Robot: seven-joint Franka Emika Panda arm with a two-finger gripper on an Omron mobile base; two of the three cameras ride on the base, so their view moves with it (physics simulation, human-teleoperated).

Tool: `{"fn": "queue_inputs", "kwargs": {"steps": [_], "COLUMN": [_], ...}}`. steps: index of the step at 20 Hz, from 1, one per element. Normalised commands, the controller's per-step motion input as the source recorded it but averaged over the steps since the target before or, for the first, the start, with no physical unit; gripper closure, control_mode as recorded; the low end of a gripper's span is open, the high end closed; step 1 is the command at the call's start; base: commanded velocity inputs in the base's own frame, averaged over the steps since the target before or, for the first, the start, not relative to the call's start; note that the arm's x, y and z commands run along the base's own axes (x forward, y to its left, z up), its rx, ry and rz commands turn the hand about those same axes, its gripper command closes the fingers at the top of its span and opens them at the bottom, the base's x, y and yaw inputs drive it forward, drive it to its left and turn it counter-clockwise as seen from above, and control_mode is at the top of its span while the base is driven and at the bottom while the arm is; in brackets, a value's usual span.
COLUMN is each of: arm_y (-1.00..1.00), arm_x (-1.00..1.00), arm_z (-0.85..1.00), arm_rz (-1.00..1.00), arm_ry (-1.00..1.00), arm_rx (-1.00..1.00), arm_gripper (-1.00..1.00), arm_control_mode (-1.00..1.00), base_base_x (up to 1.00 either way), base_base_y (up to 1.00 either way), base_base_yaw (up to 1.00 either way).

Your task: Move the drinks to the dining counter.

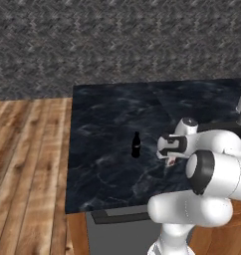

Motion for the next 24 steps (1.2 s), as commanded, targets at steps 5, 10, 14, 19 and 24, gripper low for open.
{"fn": "queue_inputs", "kwargs": {"steps": [5, 10, 14, 19, 24], "arm_y": [0.00, 0.00, 0.00, -0.01, 0.00], "arm_x": [0.07, 0.04, 0.01, -0.20, -0.16], "arm_z": [-0.21, -0.22, -0.14, 0.05, 0.26], "arm_rz": [0.00, 0.00, 0.00, 0.00, 0.00], "arm_ry": [0.00, 0.00, 0.00, -0.02, -0.09], "arm_rx": [0.00, 0.00, 0.00, 0.00, 0.00], "arm_gripper": [1.00, 1.00, -1.00, -1.00, -1.00], "arm_control_mode": [-1.00, -1.00, -1.00, -1.00, -1.00], "base_base_x": [0.00, 0.00, 0.00, 0.00, 0.00], "base_base_y": [0.00, 0.00, 0.00, 0.00, 0.00], "base_base_yaw": [0.00, 0.00, 0.00, 0.00, 0.00]}}
